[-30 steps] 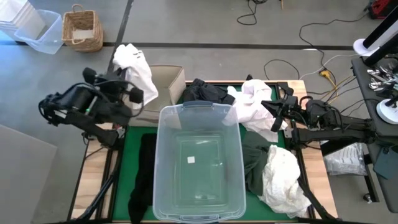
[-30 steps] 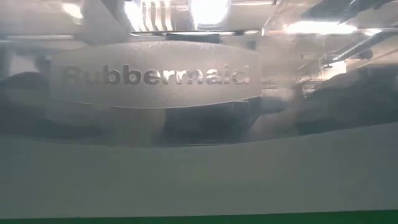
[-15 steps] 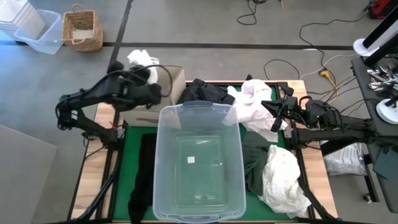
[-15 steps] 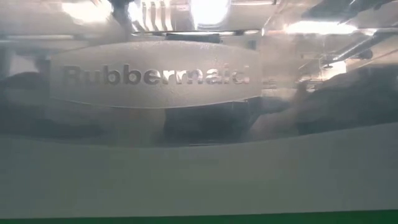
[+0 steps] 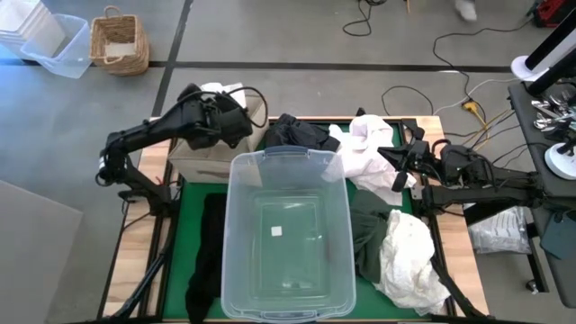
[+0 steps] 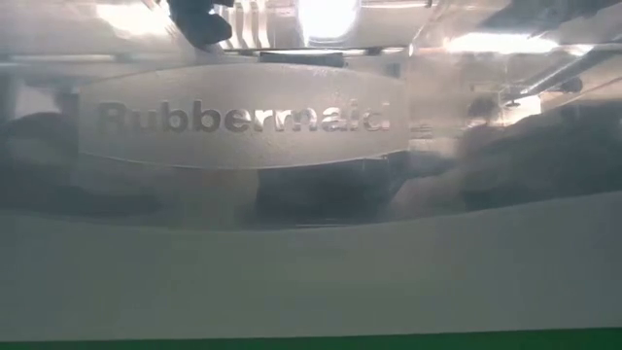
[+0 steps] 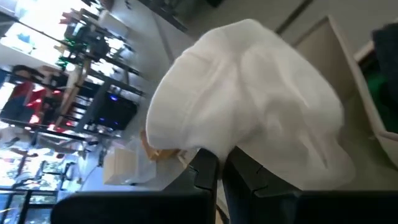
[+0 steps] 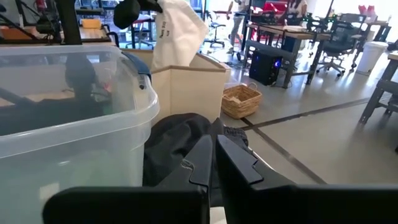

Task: Sort clothes
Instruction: Put the white pants into the laundry organizer, then put the green shirt into the transparent bin

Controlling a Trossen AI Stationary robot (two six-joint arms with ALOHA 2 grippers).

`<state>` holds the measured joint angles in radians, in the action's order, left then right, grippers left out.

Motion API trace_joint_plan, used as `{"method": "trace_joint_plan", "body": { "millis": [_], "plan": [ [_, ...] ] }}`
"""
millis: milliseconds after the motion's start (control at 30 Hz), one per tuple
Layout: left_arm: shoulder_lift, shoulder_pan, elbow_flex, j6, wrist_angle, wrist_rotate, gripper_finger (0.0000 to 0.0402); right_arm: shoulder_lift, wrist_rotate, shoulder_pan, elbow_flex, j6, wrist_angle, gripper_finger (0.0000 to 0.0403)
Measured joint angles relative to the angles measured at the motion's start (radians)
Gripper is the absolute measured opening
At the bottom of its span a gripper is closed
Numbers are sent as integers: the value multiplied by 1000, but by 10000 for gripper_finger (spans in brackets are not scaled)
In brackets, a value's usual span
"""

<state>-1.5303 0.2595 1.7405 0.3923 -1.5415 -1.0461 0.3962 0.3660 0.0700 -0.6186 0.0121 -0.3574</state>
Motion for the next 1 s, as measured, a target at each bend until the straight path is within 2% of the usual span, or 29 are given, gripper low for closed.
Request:
{"method": "trace_joint_plan", "body": {
  "millis": [167, 400, 1000],
  "plan": [
    [5, 17, 0, 2, -1, 48, 0, 0, 0, 0, 0, -2, -5, 13],
    [6, 40, 0, 34, 0, 38, 5, 0, 0, 0, 0, -13, -6, 13],
    [6, 52, 0, 29, -1, 42, 125, 0, 0, 0, 0, -13, -6, 13]
  ]
}}
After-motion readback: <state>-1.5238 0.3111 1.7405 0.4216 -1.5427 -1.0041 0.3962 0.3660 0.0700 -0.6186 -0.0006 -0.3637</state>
